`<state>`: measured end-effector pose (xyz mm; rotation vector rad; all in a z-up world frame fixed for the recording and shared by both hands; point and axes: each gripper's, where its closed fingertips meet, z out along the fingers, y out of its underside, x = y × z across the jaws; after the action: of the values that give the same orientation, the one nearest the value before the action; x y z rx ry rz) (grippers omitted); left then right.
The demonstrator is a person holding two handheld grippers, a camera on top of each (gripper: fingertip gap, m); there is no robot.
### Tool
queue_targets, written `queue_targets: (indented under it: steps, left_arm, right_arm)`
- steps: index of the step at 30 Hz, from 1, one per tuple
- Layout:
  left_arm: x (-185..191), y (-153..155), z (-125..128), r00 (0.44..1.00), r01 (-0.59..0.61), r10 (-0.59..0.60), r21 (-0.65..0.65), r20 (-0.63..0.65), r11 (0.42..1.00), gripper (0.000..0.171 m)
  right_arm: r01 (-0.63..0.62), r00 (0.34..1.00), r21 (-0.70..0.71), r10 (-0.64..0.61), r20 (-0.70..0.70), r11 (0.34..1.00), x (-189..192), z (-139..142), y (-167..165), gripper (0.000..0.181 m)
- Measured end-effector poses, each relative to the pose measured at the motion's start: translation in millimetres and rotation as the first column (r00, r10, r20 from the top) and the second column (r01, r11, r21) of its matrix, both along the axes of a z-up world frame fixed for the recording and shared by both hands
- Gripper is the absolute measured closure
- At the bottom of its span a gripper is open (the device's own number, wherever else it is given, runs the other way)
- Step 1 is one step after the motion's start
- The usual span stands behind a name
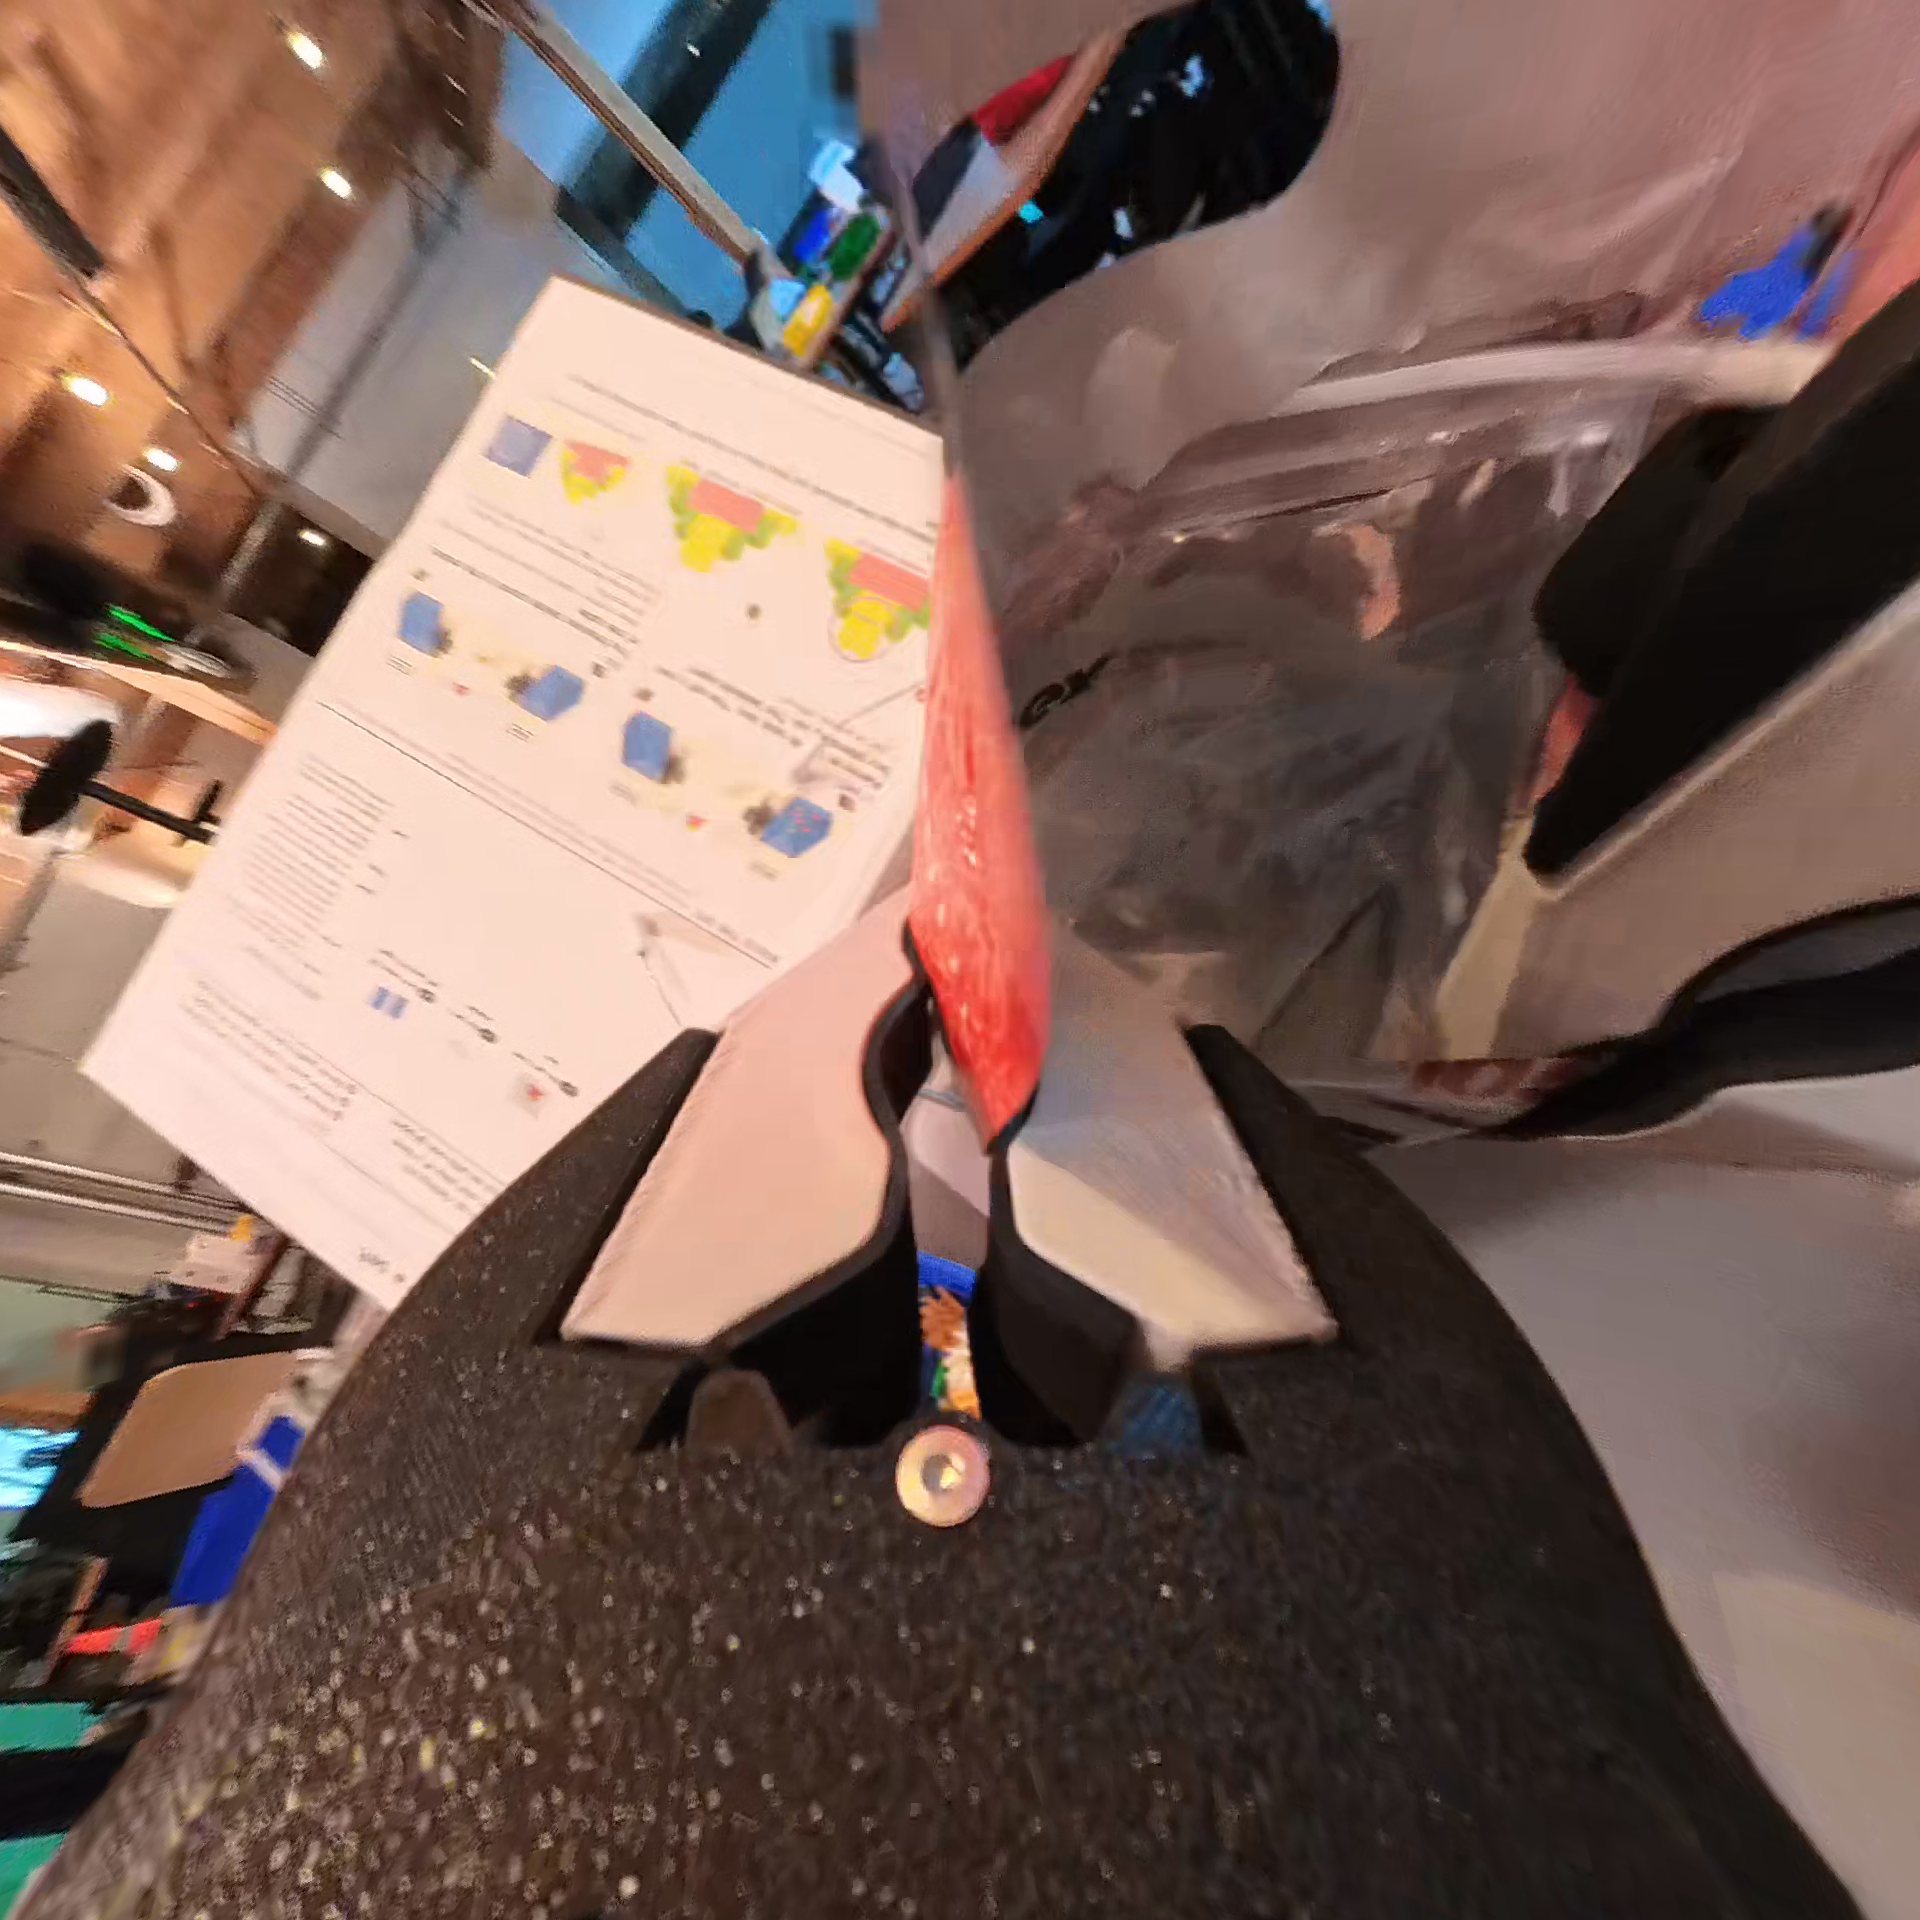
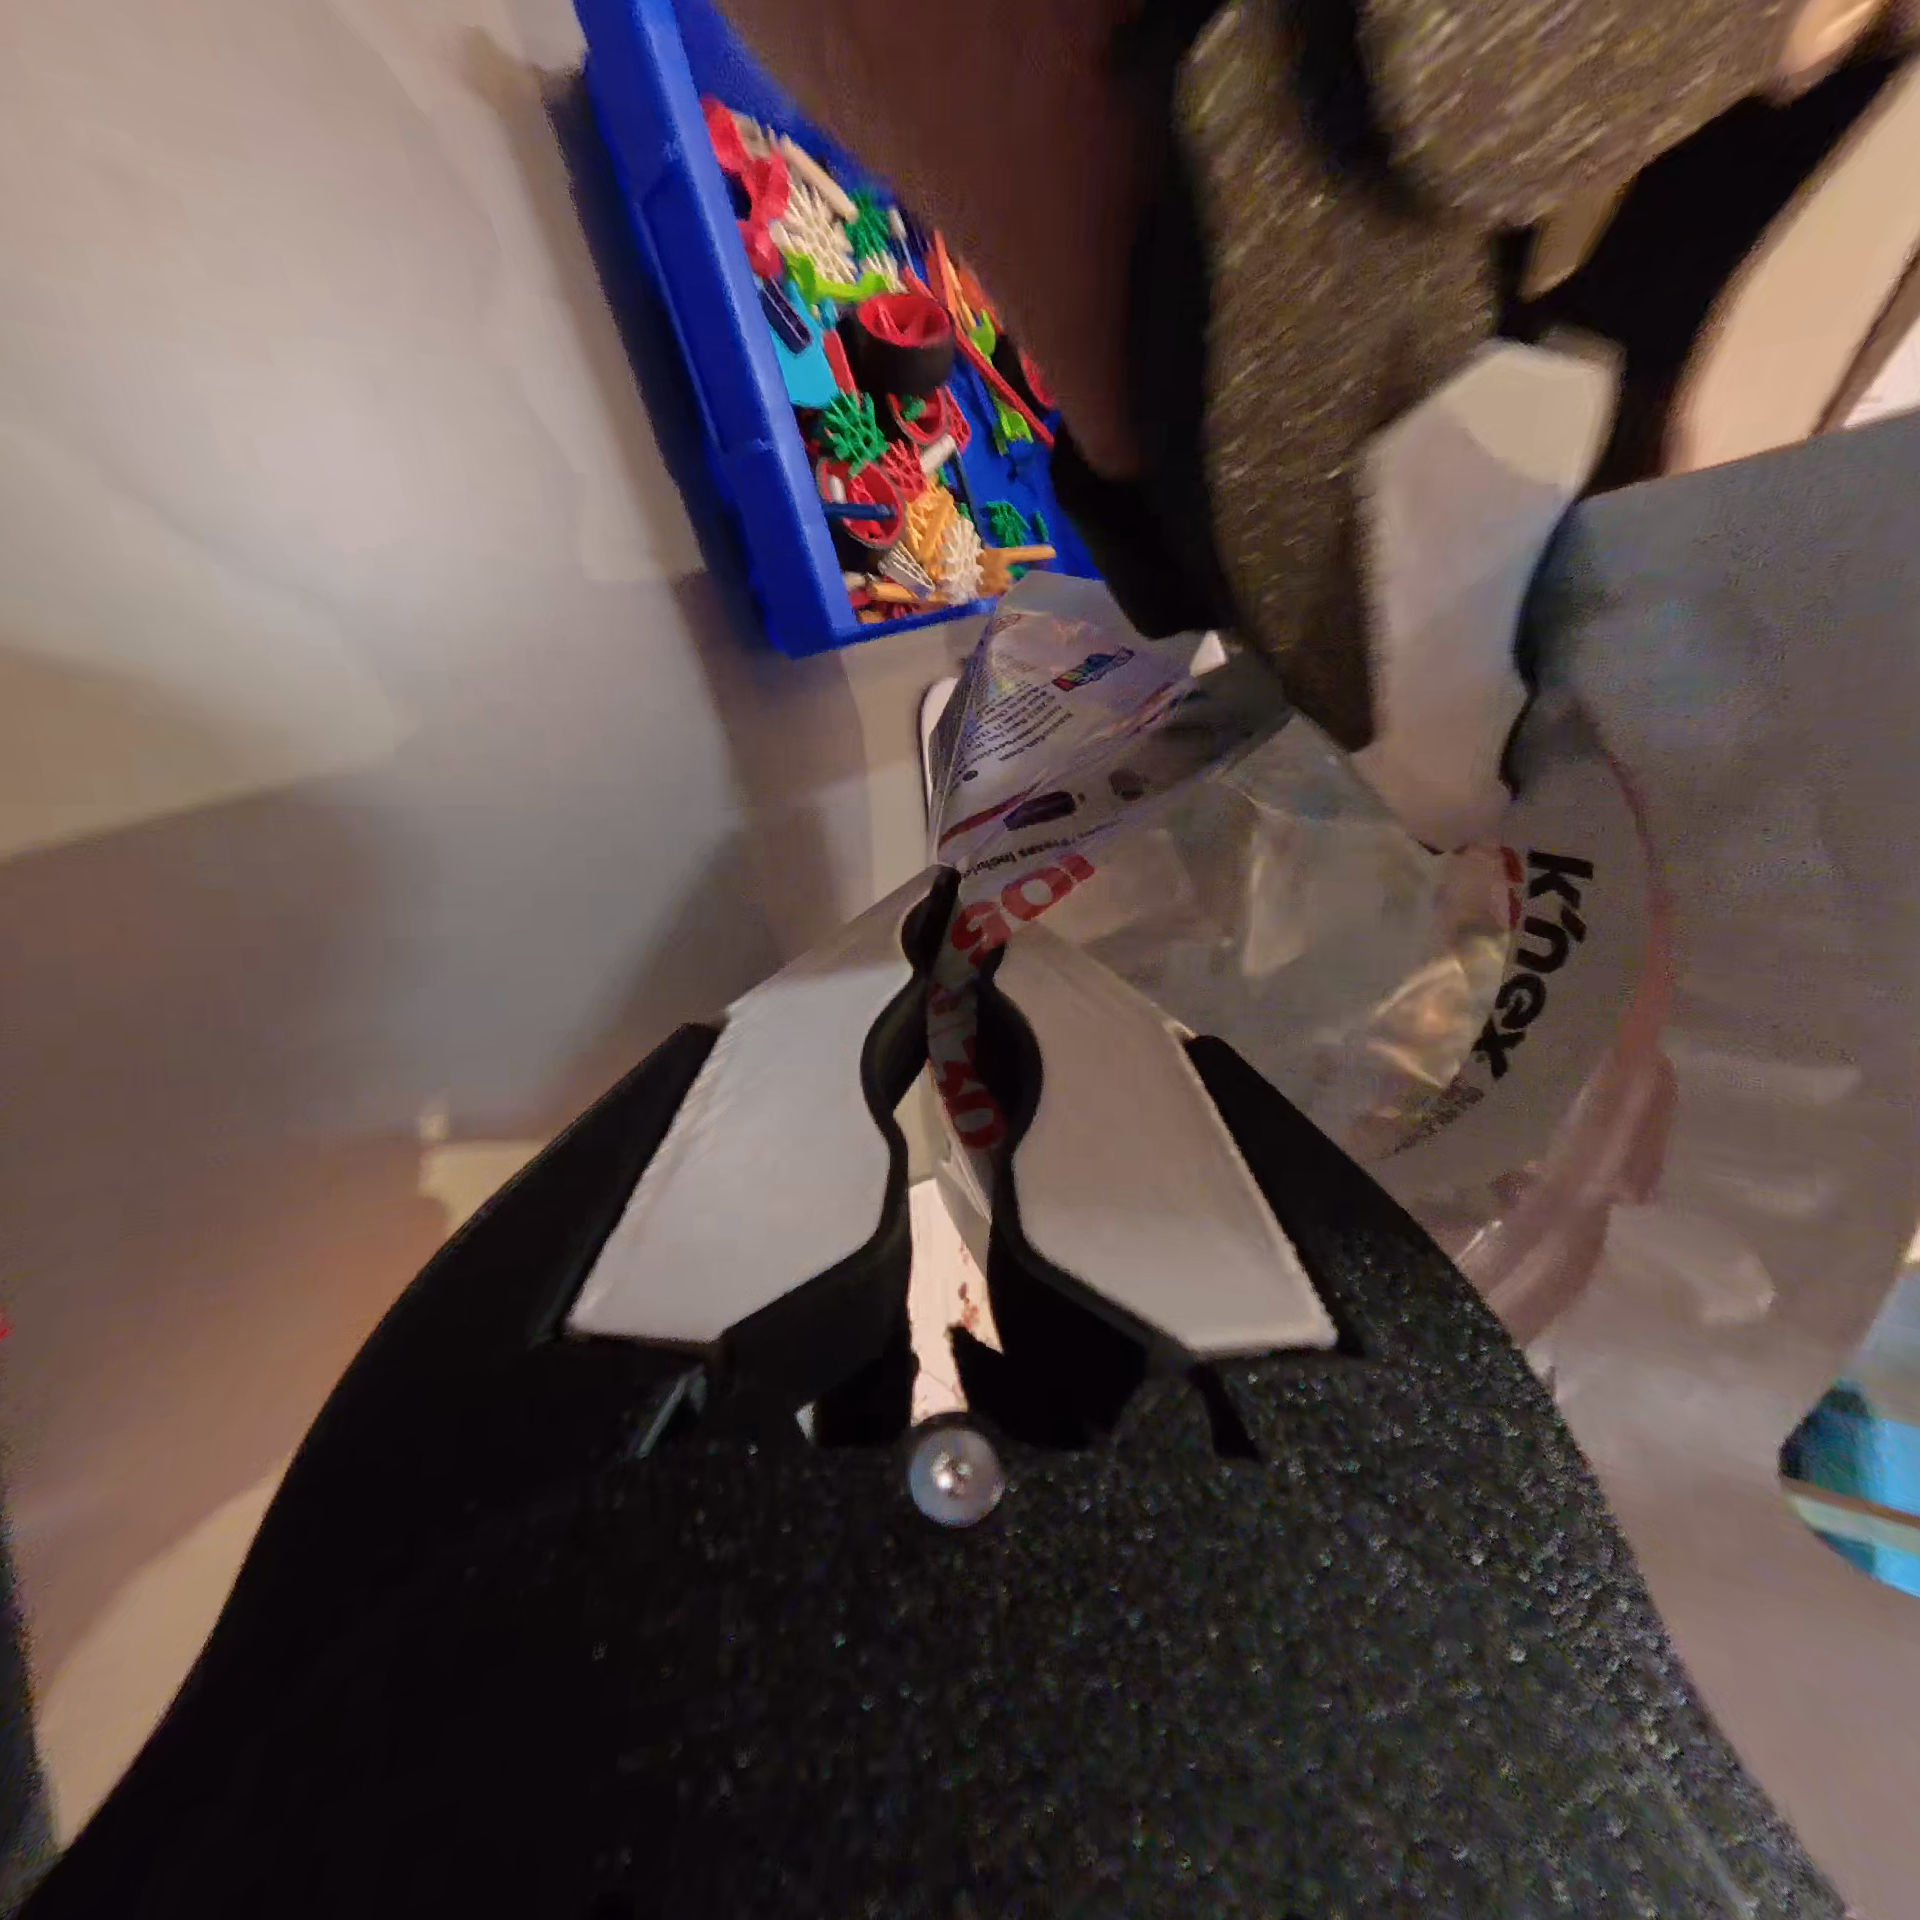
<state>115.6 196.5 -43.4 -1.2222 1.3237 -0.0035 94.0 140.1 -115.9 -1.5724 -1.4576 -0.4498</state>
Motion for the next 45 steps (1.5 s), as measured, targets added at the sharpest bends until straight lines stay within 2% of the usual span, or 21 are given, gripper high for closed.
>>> queue_targets:
  steps: [3, 4, 6, 8, 12, 13, 14, 15, 21, 24, 26, 30, 33, 36, 38, 42, 45]
  left_arm:
    - [2.3, -6.5, 13.2, 1.000, -0.004, 0.002, 0.072, 0.027, 0.997, 0.171]
    - [2.2, -8.7, 20.7, 0.999, -0.009, 0.005, 0.098, 0.037, 0.995, 0.171]
    - [-1.4, -11.2, 36.2, 0.998, -0.037, 0.029, 0.152, 0.053, 0.988, 0.171]
    - [-5.6, -19.2, 52.0, 0.997, -0.055, 0.041, 0.254, 0.062, 0.966, 0.171]
    - [-22.5, -38.5, 68.2, 0.993, -0.075, 0.039, 0.347, 0.111, 0.935, 0.171]
    - [-29.9, -41.2, 69.6, 0.992, -0.090, 0.051, 0.371, 0.113, 0.924, 0.171]
    - [-38.0, -43.0, 70.0, 0.992, -0.107, 0.071, 0.403, 0.104, 0.909, 0.171]
    - [-47.2, -43.7, 70.2, 0.991, -0.126, 0.093, 0.420, 0.100, 0.899, 0.171]
    - [-106.0, -37.7, 79.2, 0.973, -0.225, 0.186, 0.403, 0.134, 0.887, 0.171]
    - [-141.9, -33.4, 87.9, 0.956, -0.292, 0.250, 0.403, 0.155, 0.867, 0.171]
    - [-164.2, -33.3, 91.4, 0.945, -0.326, 0.281, 0.395, 0.169, 0.859, 0.171]
    - [-204.5, -32.4, 92.8, 0.920, -0.391, 0.346, 0.375, 0.183, 0.840, 0.171]
    - [-233.0, -34.1, 91.7, 0.900, -0.436, 0.386, 0.361, 0.203, 0.825, 0.171]
    - [-258.9, -34.3, 84.6, 0.875, -0.482, 0.433, 0.332, 0.214, 0.810, 0.171]
    - [-272.3, -34.7, 77.8, 0.864, -0.501, 0.452, 0.304, 0.220, 0.810, 0.171]
    - [-298.3, -32.8, 66.2, 0.839, -0.539, 0.486, 0.252, 0.244, 0.804, 0.171]
    - [-314.3, -31.5, 58.5, 0.824, -0.555, 0.498, 0.206, 0.271, 0.806, 0.171]
  right_arm:
    - [-0.001, 1.000, -0.015, 0.001, -0.031, 1.000, 1.1, 15.1, -9.8, 0.181]
    - [0.012, 0.999, 0.012, -0.012, -0.033, 1.000, 1.9, 19.3, -8.8, 0.181]
    - [0.042, 0.990, 0.058, -0.034, -0.136, 0.997, -4.7, 31.8, -6.9, 0.181]
    - [0.095, 0.985, 0.136, -0.074, -0.156, 0.986, -7.1, 39.9, -6.2, 0.181]
    - [0.099, 0.977, 0.257, -0.044, -0.211, 0.961, -30.3, 49.7, -13.9, 0.180]
    - [0.097, 0.975, 0.287, -0.033, -0.221, 0.953, -34.1, 53.2, -15.5, 0.176]
    - [0.100, 0.973, 0.299, -0.030, -0.229, 0.949, -36.2, 55.3, -17.2, 0.159]
    - [0.095, 0.970, 0.313, -0.017, -0.241, 0.945, -38.8, 59.8, -20.9, 0.154]
    - [-0.044, 0.927, 0.368, 0.176, -0.333, 0.929, -61.0, 96.3, -60.2, 0.155]
    - [-0.088, 0.902, 0.404, 0.245, -0.356, 0.911, -58.5, 110.8, -74.2, 0.154]
    - [-0.134, 0.890, 0.367, 0.275, -0.364, 0.921, -60.2, 109.4, -75.1, 0.153]
    - [-0.135, 0.889, 0.151, 0.187, -0.417, 0.979, -56.2, 81.4, -40.2, 0.142]
    - [-0.105, 0.839, -0.092, 0.039, -0.543, 0.990, -51.0, 54.5, -0.4, 0.142]
    - [-0.098, 0.731, -0.278, -0.120, -0.671, 0.956, -53.5, 34.7, 40.4, 0.142]
    - [-0.069, 0.716, -0.354, -0.201, -0.669, 0.933, -57.8, 15.7, 65.7, 0.139]
    - [0.064, 0.744, -0.475, -0.359, -0.564, 0.878, -60.8, -38.2, 116.4, 0.129]
    - [0.076, 0.697, -0.599, -0.472, -0.540, 0.797, -66.8, -72.4, 137.6, 0.128]
